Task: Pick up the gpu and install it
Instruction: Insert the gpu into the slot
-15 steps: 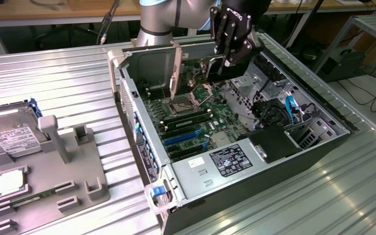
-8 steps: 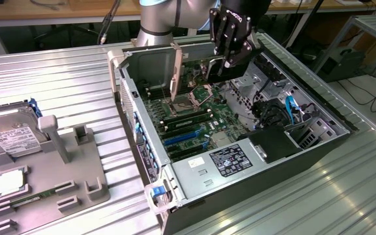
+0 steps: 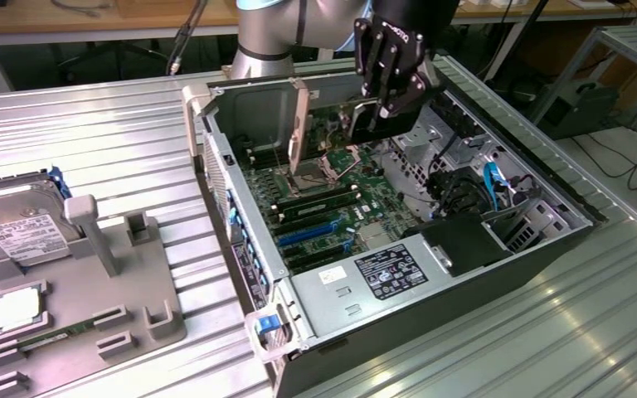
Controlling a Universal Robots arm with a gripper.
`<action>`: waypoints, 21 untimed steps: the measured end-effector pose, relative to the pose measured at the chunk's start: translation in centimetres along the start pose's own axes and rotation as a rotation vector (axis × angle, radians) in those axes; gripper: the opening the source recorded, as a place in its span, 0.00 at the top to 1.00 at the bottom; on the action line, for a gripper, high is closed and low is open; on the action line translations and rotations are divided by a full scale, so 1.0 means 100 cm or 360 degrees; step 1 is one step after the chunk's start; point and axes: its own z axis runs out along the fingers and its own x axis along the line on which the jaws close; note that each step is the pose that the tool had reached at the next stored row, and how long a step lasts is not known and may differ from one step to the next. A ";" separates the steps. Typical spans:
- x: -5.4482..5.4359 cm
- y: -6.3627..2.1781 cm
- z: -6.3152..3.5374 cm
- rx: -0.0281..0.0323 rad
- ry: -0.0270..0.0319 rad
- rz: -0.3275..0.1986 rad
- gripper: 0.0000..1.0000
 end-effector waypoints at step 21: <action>0.003 0.0003 0.0142 0.00185 -0.00058 -0.0007 0.72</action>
